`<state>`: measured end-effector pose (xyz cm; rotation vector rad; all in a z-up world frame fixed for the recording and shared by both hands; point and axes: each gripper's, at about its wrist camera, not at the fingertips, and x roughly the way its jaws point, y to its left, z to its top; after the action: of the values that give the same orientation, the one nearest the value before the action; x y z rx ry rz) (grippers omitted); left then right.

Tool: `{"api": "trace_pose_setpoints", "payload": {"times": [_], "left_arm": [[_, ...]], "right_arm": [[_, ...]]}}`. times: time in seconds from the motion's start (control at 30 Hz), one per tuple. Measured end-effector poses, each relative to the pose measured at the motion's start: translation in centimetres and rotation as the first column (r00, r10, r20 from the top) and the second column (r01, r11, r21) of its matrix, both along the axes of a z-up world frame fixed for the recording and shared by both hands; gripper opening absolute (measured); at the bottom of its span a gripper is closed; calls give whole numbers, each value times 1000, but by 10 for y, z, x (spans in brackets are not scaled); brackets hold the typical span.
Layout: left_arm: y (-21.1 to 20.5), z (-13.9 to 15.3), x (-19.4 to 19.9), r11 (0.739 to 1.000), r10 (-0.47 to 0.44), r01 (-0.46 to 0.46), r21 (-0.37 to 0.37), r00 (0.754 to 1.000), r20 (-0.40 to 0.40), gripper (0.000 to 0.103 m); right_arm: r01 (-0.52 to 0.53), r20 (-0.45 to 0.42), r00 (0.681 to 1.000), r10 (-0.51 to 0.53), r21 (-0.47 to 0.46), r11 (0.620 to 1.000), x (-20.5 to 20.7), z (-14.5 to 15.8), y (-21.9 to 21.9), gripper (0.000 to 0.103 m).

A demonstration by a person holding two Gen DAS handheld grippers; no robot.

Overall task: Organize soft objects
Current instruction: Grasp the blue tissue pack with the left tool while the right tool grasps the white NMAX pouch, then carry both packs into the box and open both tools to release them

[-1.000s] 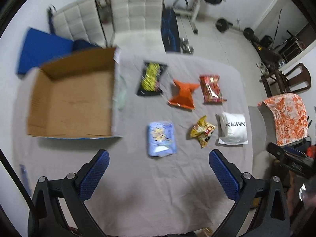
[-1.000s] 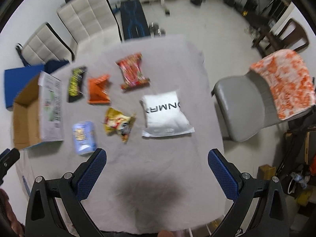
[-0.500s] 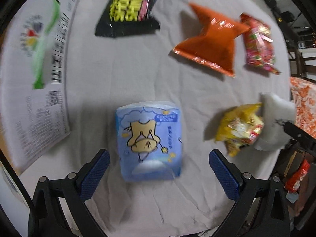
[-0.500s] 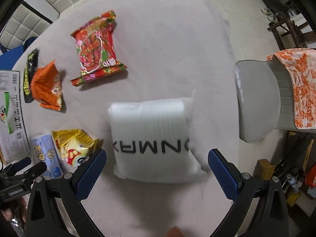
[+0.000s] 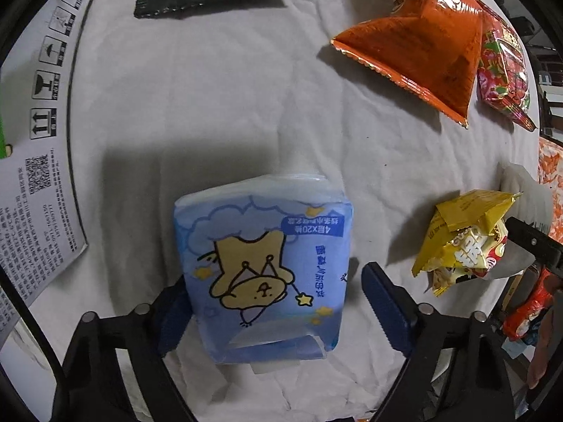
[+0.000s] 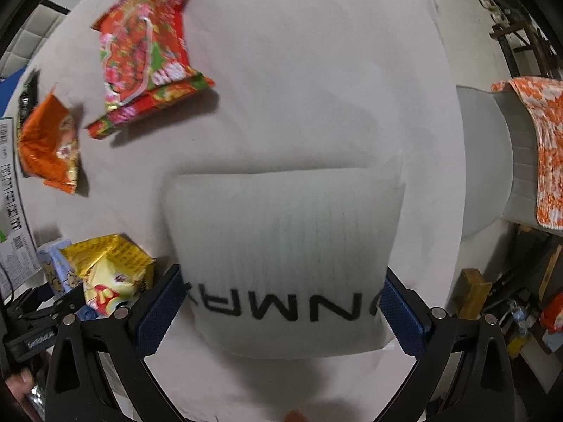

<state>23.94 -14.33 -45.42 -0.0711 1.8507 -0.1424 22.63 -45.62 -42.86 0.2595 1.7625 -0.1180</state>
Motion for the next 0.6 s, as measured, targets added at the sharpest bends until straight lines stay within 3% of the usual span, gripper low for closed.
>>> {"api": "trace_pose_setpoints", "payload": {"times": [0.17,0.23,0.37,0.6], "left_arm": [[4,10,3,999,-21,20,45,999,29,56],[7,13,2,999,-21,19,51,999,37,50],[7,22,-2,998,-26,23,50,998,49,44],[-1,50,-6,997,-41,35,73,996,85,42]], "right_arm": [[18,-22,1000,-18,-17,1000,-6,-17,-1,94],[14,-23,1000,-15,-24,1000,-10,-20,-2,90],[0,-6,1000,0,-37,999,-21,-15,-2,82],[-6,5,1000,6,-47,999,-42,-10,-7,75]]}}
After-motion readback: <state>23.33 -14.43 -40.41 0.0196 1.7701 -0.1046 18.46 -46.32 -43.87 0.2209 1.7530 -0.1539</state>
